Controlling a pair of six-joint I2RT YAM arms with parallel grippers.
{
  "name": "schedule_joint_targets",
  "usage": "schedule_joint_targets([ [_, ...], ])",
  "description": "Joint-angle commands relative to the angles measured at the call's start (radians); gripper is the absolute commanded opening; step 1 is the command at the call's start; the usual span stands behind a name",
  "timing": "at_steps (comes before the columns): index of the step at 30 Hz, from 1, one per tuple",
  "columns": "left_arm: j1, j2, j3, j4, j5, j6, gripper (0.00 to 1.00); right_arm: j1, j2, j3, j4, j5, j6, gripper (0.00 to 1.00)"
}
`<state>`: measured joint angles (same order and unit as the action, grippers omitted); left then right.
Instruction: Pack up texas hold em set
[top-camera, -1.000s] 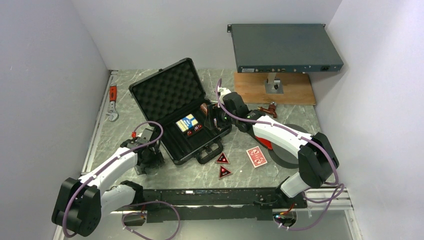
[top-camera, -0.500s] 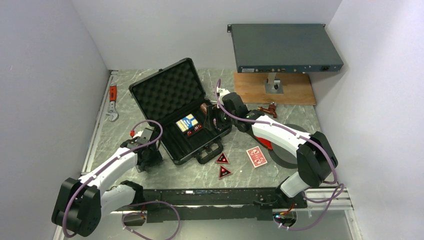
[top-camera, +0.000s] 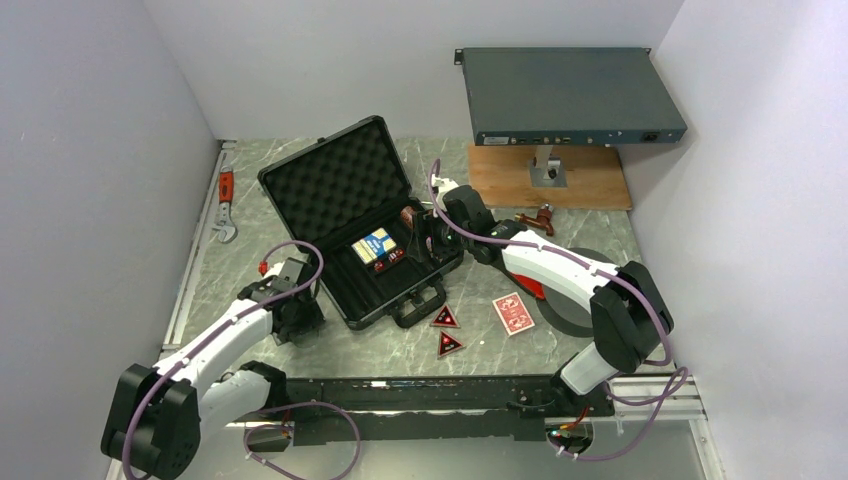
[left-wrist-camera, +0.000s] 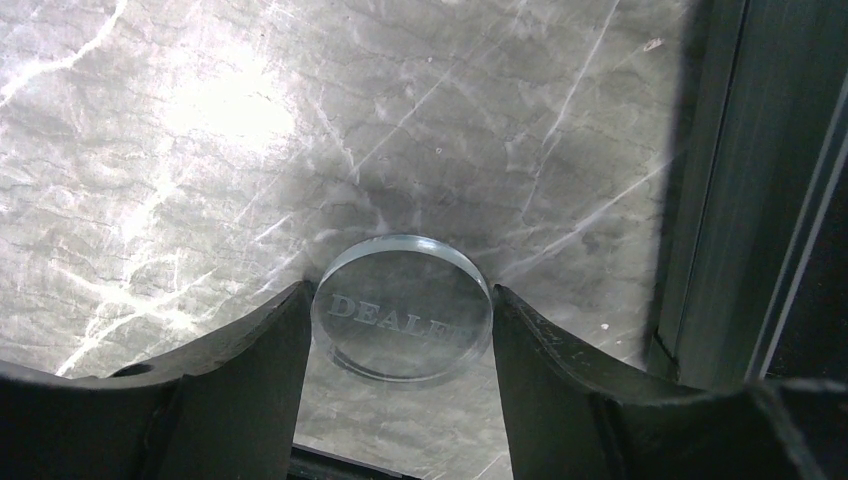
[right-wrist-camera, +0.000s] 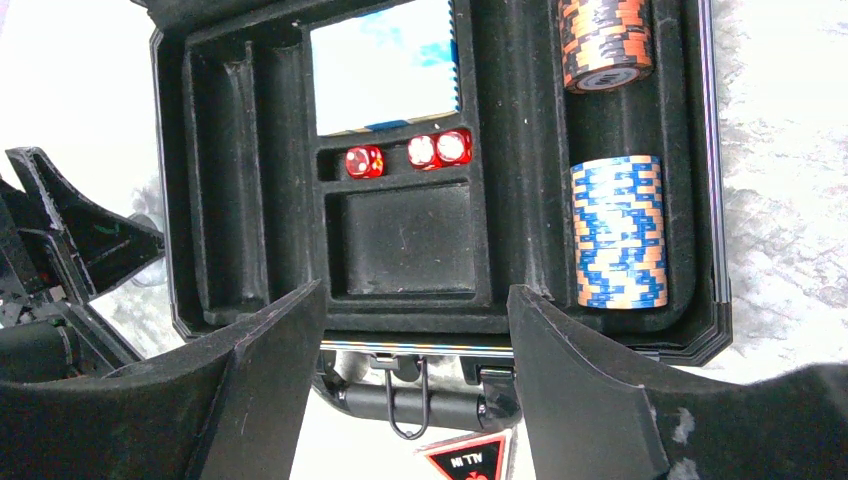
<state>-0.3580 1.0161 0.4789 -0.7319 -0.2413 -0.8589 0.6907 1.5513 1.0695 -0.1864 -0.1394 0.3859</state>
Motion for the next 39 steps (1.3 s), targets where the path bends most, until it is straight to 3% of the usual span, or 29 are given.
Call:
schedule_joint_targets([
  [1, -0.001, -0.018, 0.034, 0.033, 0.008, -0.003, 0.23, -0.003, -0.007, 0.002, 0.036, 0.001, -0.005, 0.7],
  [6, -0.002, -0.044, 0.067, 0.0, 0.009, -0.002, 0.0, -0.003, -0.008, 0.004, 0.033, 0.006, -0.007, 0.7],
  [23, -0.018, -0.084, 0.233, -0.123, -0.036, -0.021, 0.0, -0.016, -0.029, 0.01, 0.014, 0.031, -0.019, 0.7],
  [39, -0.036, 0.099, 0.473, -0.048, -0.004, 0.038, 0.0, -0.088, -0.09, 0.011, -0.024, 0.086, -0.051, 0.71],
])
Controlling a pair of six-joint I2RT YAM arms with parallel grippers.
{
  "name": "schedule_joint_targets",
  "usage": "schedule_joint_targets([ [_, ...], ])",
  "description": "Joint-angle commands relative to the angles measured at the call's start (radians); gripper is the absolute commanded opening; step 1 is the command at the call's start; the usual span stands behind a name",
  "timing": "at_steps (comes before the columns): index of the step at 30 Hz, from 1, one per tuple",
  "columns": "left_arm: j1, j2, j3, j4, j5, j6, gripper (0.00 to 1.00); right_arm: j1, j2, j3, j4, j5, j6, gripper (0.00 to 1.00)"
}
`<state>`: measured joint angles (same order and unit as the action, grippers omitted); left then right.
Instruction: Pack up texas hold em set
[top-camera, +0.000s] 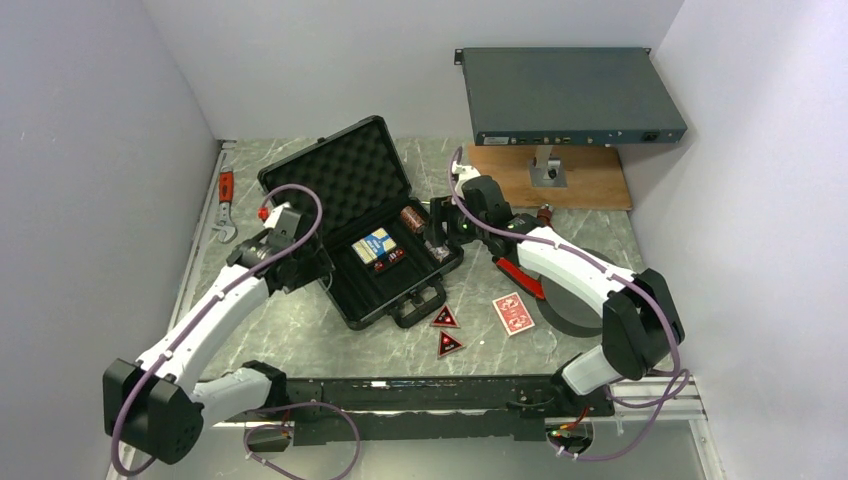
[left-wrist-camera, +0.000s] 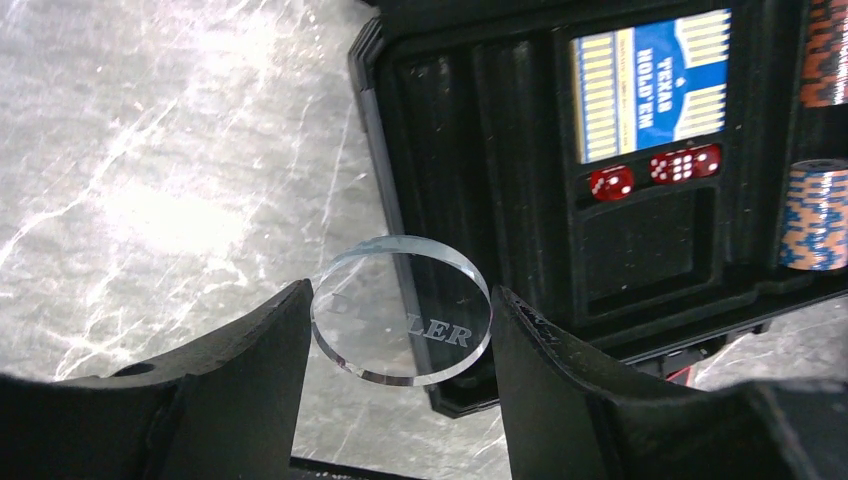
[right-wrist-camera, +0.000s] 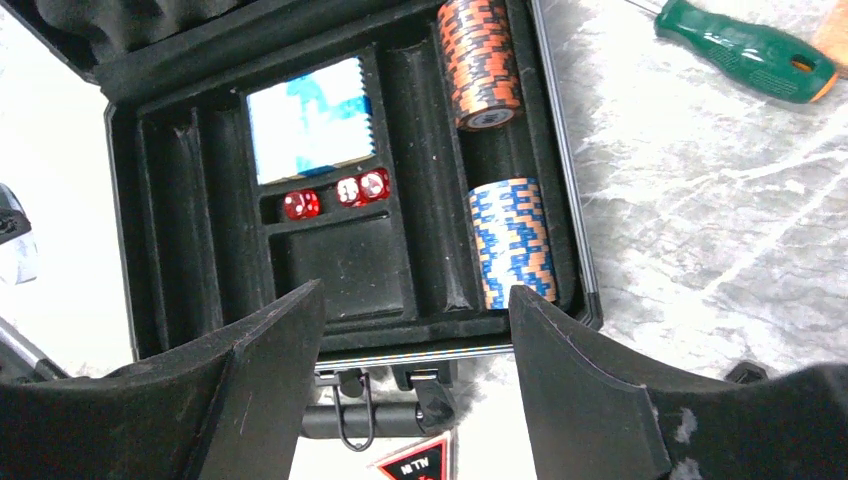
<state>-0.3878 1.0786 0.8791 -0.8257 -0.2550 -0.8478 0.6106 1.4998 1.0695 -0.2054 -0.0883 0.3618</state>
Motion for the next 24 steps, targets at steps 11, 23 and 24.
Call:
schedule_joint_targets([
  [11, -0.017, 0.189, 0.189, 0.13, 0.095, 0.015, 0.0, -0.032, -0.071, 0.021, -0.044, 0.16, -0.067, 0.71],
  [23, -0.032, 0.405, 0.337, 0.167, 0.135, 0.006, 0.0, -0.032, -0.104, -0.003, -0.032, 0.23, -0.089, 0.89],
  [24, -0.032, 0.421, 0.349, 0.168, 0.137, 0.006, 0.0, -0.033, -0.106, -0.003, -0.032, 0.232, -0.089, 0.9],
])
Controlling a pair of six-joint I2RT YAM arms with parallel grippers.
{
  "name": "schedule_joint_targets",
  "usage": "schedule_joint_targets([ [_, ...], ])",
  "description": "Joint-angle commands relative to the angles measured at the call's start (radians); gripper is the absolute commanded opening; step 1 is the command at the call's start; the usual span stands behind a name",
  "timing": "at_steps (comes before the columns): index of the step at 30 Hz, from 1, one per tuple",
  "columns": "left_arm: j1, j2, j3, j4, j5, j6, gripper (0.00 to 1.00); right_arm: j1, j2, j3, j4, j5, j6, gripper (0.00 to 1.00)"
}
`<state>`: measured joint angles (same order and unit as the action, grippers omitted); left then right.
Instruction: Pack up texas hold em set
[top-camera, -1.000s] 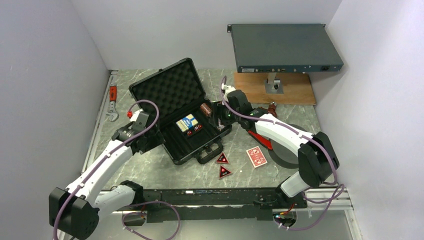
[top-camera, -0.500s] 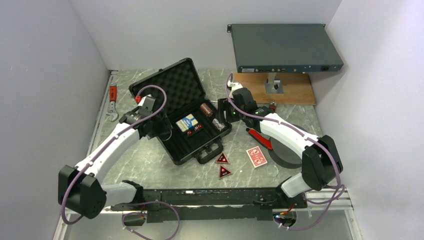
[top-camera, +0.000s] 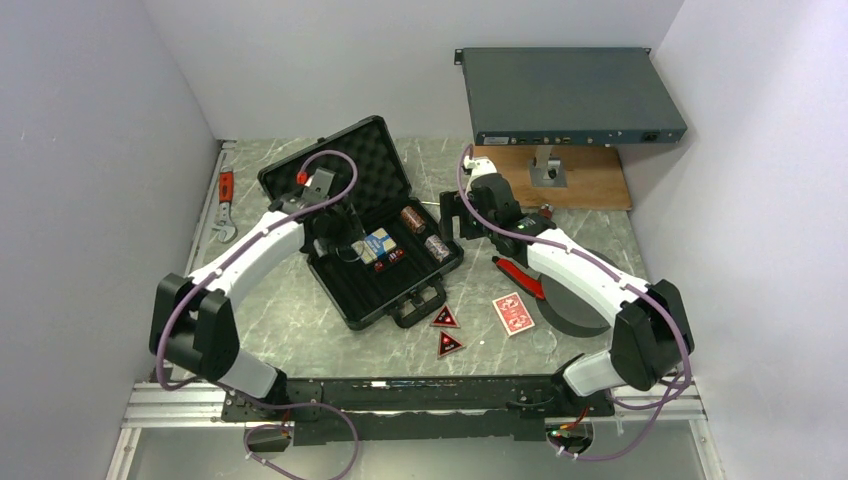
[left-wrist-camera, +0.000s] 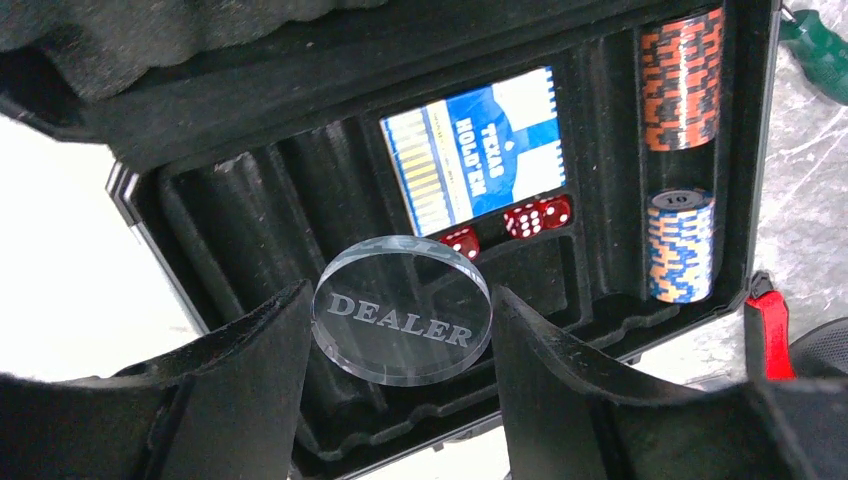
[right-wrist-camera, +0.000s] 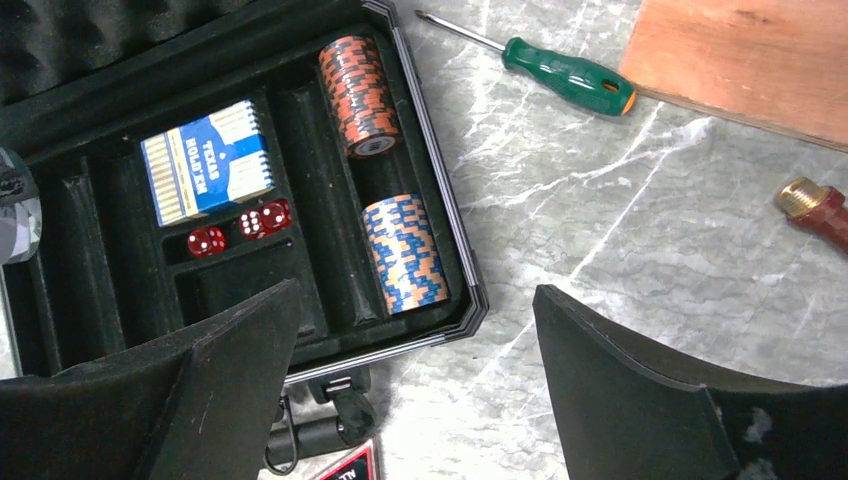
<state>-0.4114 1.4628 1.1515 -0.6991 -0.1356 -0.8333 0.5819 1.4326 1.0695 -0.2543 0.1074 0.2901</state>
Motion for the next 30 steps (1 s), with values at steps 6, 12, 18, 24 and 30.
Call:
schedule_joint_targets([
  [6, -0.019, 0.143, 0.148, 0.041, 0.038, -0.027, 0.0, -0.006, -0.047, -0.012, 0.025, 0.044, -0.019, 0.91],
  [12, -0.036, 0.227, 0.204, 0.05, 0.06, -0.037, 0.0, -0.013, -0.052, -0.02, 0.033, 0.041, -0.014, 0.91],
  [18, -0.046, 0.265, 0.208, 0.075, 0.035, -0.057, 0.0, -0.014, -0.052, -0.026, 0.043, 0.029, -0.009, 0.91],
  [24, -0.047, 0.315, 0.227, 0.085, 0.033, -0.056, 0.0, -0.016, -0.058, -0.029, 0.041, 0.033, -0.009, 0.91],
  [30, -0.047, 0.338, 0.228, 0.104, 0.031, -0.045, 0.0, -0.019, -0.057, -0.039, 0.044, 0.035, -0.006, 0.91],
])
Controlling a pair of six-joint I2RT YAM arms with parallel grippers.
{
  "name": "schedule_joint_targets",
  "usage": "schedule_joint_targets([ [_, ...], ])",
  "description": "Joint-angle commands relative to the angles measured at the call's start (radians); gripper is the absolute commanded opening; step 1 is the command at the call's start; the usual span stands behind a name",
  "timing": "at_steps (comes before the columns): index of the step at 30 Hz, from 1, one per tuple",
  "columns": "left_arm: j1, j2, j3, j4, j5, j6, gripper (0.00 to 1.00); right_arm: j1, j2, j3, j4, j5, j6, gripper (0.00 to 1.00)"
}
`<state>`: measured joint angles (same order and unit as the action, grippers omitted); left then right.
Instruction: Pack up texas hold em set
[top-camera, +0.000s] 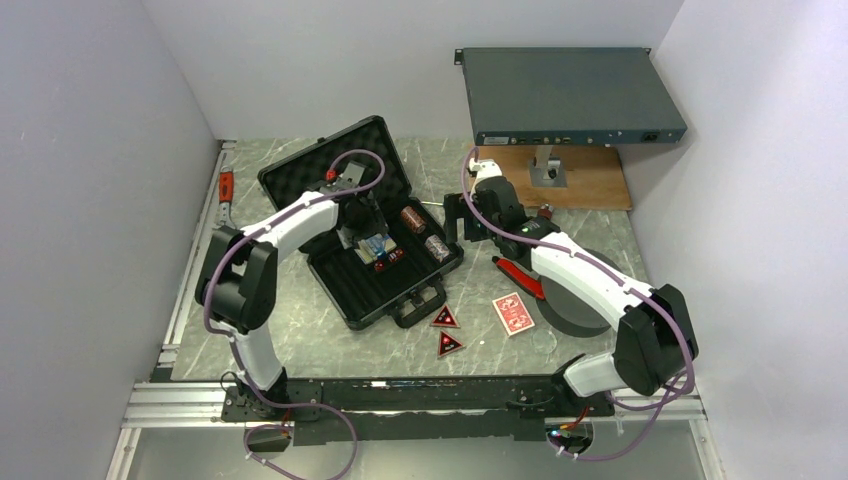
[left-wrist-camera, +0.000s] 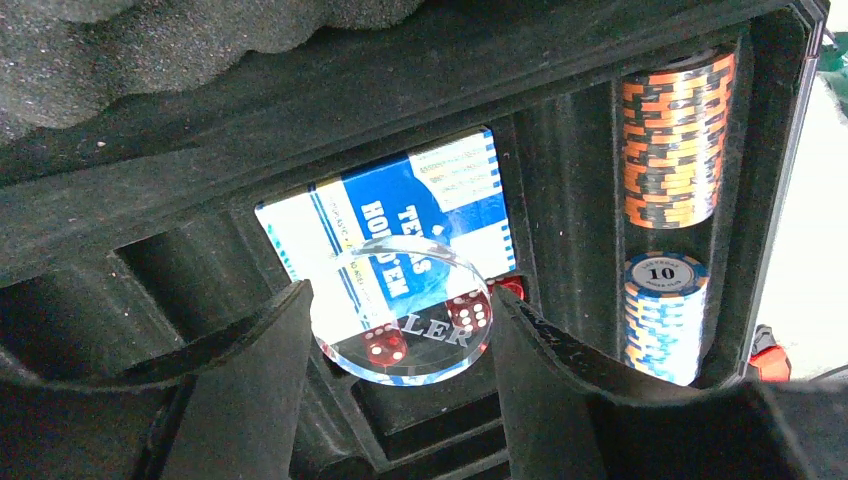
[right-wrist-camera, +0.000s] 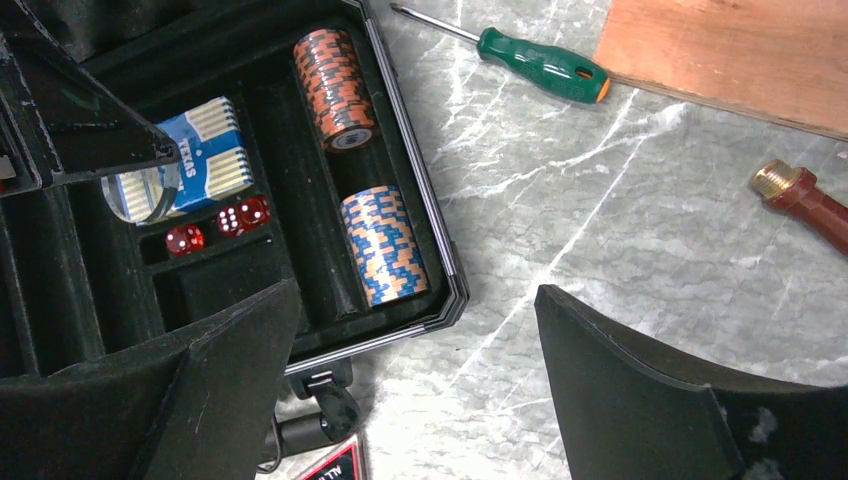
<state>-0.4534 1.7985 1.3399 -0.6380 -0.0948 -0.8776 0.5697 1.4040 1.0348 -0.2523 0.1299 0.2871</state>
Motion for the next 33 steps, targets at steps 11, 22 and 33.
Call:
schedule_joint_targets([
  [11, -0.007, 0.057, 0.068, 0.04, -0.041, 0.013, 0.0, -0.013, -0.036, -0.017, 0.042, 0.007, 0.001, 0.91],
  [22, -0.008, 0.047, 0.044, 0.095, -0.067, 0.014, 0.25, -0.023, -0.018, -0.019, 0.057, -0.024, 0.01, 0.92],
  [33, -0.01, 0.026, 0.026, 0.084, -0.104, 0.002, 0.53, -0.033, 0.001, -0.02, 0.062, -0.044, 0.015, 0.92],
])
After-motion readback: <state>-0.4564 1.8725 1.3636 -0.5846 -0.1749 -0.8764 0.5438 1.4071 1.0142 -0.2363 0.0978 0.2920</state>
